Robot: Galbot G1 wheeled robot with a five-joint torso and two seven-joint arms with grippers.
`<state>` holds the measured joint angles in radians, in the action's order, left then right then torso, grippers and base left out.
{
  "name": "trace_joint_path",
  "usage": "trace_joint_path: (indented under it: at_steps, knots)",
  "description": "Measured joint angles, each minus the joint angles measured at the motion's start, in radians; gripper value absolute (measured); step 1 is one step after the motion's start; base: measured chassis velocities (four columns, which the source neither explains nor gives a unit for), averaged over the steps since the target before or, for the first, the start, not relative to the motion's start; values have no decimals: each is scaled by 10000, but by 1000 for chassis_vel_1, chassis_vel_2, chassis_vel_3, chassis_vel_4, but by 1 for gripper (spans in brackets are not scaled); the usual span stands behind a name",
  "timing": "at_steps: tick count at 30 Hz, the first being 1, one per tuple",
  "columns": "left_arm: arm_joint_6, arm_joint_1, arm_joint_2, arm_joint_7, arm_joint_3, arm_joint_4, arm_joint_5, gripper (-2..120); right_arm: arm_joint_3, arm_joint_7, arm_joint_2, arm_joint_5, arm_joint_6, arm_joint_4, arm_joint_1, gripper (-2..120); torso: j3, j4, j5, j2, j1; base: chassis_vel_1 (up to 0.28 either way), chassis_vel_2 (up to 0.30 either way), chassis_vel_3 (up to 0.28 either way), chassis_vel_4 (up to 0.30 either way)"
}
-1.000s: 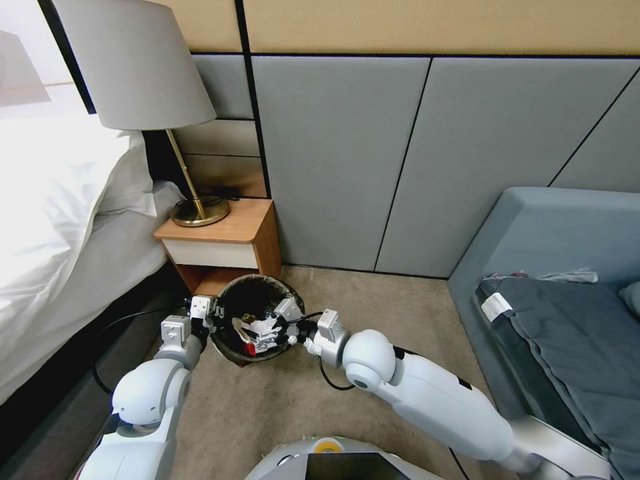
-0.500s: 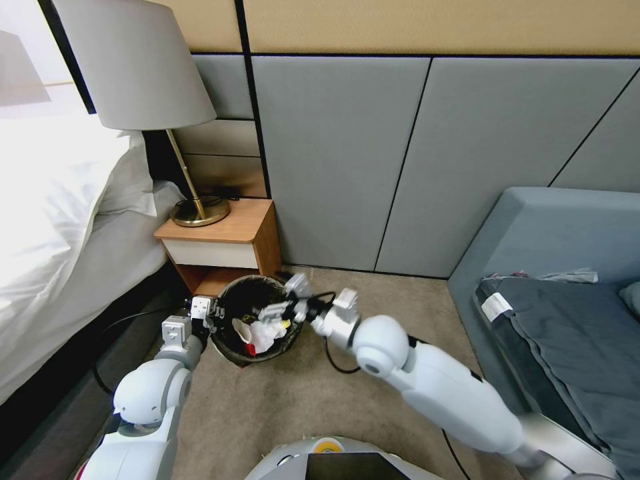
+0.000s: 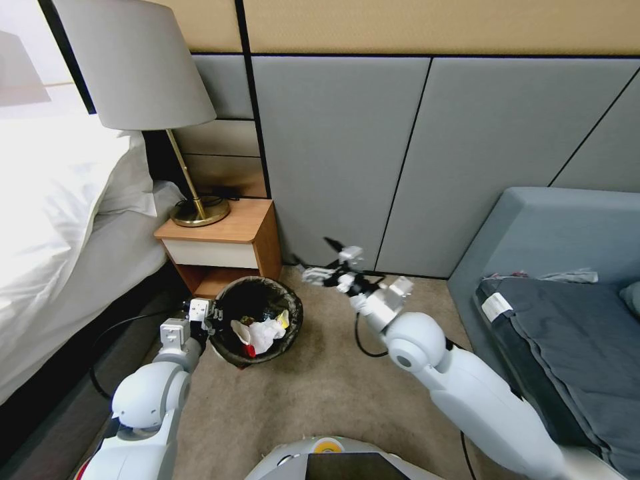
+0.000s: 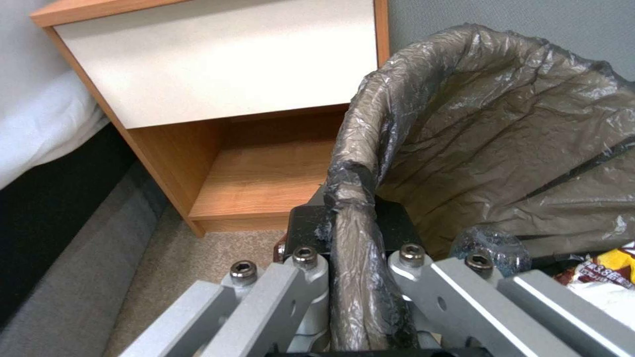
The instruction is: Pick up the trash bin, then pick up the garbage from the floor and place it into the trash bin.
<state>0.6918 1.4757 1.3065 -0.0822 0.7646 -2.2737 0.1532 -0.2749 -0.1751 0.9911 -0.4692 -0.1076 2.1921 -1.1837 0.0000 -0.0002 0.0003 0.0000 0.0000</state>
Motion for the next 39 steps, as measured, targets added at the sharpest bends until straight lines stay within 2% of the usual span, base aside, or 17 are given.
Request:
trace_joint_path:
  at_steps: [1,2,5,6,9,10,13,14,17,22,28,39]
  knots:
    - [3,26,4,-1,0,14,5,4,-499,31,182,405,160,-57,-593,100,0,1,-2,1,0,0,0,0,0]
    - [3,26,4,-1,0,14,5,4,-499,31,182,405,160,-57,-593,100,0,1,-2,1,0,0,0,0,0]
    - [20,45,-5,0,24,59,9,4,-1527,288,963,1770,619,-87,-2077,100,0,0,-3,1,0,0,0,0,0]
    - [20,45,-5,0,24,59,9,4,-1527,288,963,1770,619,-87,-2077,100,0,0,-3,1,0,0,0,0,0]
    - [31,83,15,-3,77,73,9,4,-2182,619,2433,3145,1290,-46,-3358,100,-1,2,1,1,0,0,0,0,0]
    - [31,83,15,-3,77,73,9,4,-2182,619,2433,3145,1290,-46,-3358,100,-1,2,1,1,0,0,0,0,0]
    - [34,212,17,-2,164,14,24,4,-2450,700,3582,4057,1943,51,-4528,100,-1,0,-2,1,0,0,0,0,0]
    - [34,212,17,-2,164,14,24,4,-2450,700,3582,4057,1943,51,-4528,100,-1,0,-2,1,0,0,0,0,0]
    - [33,390,-5,0,262,-107,74,4,-2637,869,4266,4771,2605,46,-5222,100,-1,1,-6,2,0,0,0,0,0]
    - [33,455,-169,-4,337,-203,204,4,-2659,902,4736,5014,2851,39,-5437,100,-1,3,-4,1,0,0,0,0,0]
    - [-10,288,-159,-26,102,-66,206,4,-2697,833,4747,5099,2869,-247,-4863,100,0,1,-4,1,-1,0,0,0,0]
    - [-74,289,-268,-118,171,17,144,4,-2617,905,4746,5062,2618,-506,-4375,100,0,2,-3,1,0,0,0,0,0]
